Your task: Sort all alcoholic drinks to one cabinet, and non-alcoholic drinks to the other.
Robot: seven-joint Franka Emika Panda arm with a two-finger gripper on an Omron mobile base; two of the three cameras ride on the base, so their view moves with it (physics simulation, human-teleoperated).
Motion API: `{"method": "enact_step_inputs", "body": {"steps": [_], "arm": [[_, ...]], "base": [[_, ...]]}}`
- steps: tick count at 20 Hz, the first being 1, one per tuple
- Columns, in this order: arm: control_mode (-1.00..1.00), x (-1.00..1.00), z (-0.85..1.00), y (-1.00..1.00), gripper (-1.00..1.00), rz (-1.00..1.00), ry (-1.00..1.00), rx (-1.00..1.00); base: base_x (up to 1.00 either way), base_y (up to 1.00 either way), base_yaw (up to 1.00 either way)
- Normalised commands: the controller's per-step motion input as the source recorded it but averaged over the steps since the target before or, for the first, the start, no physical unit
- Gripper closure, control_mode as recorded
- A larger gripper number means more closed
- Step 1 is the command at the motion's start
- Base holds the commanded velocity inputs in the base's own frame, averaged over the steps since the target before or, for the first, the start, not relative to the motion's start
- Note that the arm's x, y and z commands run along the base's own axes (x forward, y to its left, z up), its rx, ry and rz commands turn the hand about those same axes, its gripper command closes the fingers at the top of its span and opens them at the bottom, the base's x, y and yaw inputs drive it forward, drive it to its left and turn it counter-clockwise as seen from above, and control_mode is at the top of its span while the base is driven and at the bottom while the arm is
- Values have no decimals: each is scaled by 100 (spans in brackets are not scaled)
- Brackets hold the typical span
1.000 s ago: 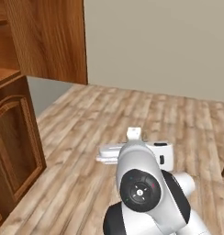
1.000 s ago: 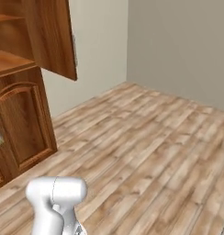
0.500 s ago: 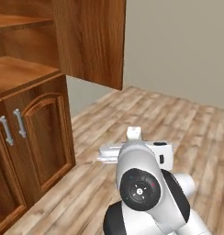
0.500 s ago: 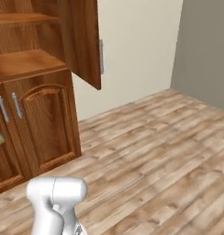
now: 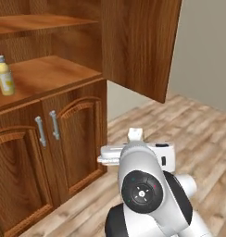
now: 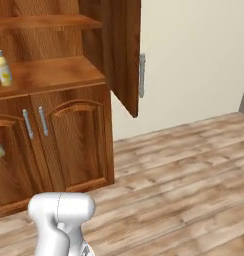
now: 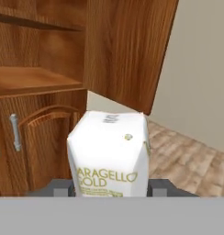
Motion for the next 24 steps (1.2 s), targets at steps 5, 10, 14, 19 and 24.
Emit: {"method": "enact_step_inputs", "body": {"steps": [5, 10, 14, 19, 24], "arm": [[100, 0, 0, 0, 100, 0, 0, 0], [100, 0, 0, 0, 100, 0, 0, 0], [100, 0, 0, 0, 100, 0, 0, 0], [100, 0, 0, 0, 100, 0, 0, 0], [100, 0, 0, 0, 100, 0, 0, 0]], "base": [[75, 0, 41], [65, -12, 39], [64, -16, 38], [54, -41, 37], [50, -46, 35]]}}
